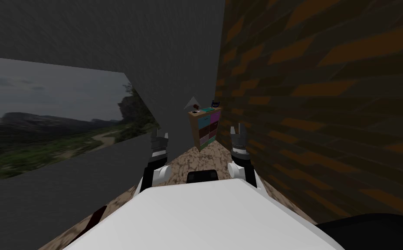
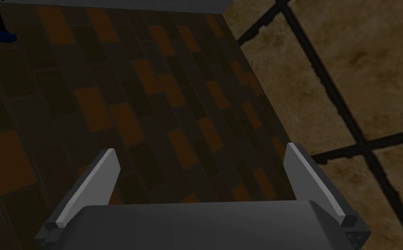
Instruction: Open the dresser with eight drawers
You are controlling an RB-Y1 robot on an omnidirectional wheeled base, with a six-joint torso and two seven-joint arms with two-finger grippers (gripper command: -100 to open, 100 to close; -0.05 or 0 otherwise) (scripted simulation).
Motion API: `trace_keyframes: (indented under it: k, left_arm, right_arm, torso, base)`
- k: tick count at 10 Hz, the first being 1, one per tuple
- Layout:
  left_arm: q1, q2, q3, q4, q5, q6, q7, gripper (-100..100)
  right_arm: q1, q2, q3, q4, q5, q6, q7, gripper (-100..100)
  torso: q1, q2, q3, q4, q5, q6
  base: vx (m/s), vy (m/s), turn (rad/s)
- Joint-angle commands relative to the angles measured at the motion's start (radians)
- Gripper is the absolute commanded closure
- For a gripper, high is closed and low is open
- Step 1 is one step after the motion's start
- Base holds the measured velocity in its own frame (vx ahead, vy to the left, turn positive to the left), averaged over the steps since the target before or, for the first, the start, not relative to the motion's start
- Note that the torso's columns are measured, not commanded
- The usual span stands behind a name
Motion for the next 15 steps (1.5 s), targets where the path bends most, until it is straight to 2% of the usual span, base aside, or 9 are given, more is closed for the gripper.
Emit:
trace_keyframes:
  k: [1, 9, 10, 12, 15]
  left_arm:
    - [0.000, 0.000, 0.000, 0.000, 0.000, 0.000, 0.000, 0]
    - [0.000, 0.000, 0.000, 0.000, 0.000, 0.000, 0.000, 0]
    - [0.000, 0.000, 0.000, 0.000, 0.000, 0.000, 0.000, 0]
    - [0.000, 0.000, 0.000, 0.000, 0.000, 0.000, 0.000, 0]
    - [0.000, 0.000, 0.000, 0.000, 0.000, 0.000, 0.000, 0]
  right_arm:
    - [0.000, 0.000, 0.000, 0.000, 0.000, 0.000, 0.000, 0]
    - [0.000, 0.000, 0.000, 0.000, 0.000, 0.000, 0.000, 0]
    - [-0.003, -0.045, -0.003, 0.005, 0.005, 0.000, 0.013, -100]
    - [-0.009, -0.104, -0.012, 0.016, 0.016, -0.001, 0.042, -100]
    - [-0.024, -0.190, -0.031, 0.042, 0.042, -0.002, 0.113, -100]
  torso:
    - [0.000, 0.040, -0.082, 0.041, 0.000, 0.000]
    - [0.000, 0.618, -1.234, 0.617, 0.000, 0.000]
    - [0.000, 0.691, -1.382, 0.691, 0.000, 0.000]
    - [0.001, 0.734, -1.471, 0.734, 0.000, 0.000]
    - [0.001, 0.737, -1.477, 0.738, 0.000, 0.000]
  base:
    - [0.000, 0.000, 0.000]
    - [0.000, 0.000, 0.000]
    - [0.018, 0.011, 0.000]
    - [0.029, 0.026, -0.001]
    - [0.055, 0.048, -0.001]
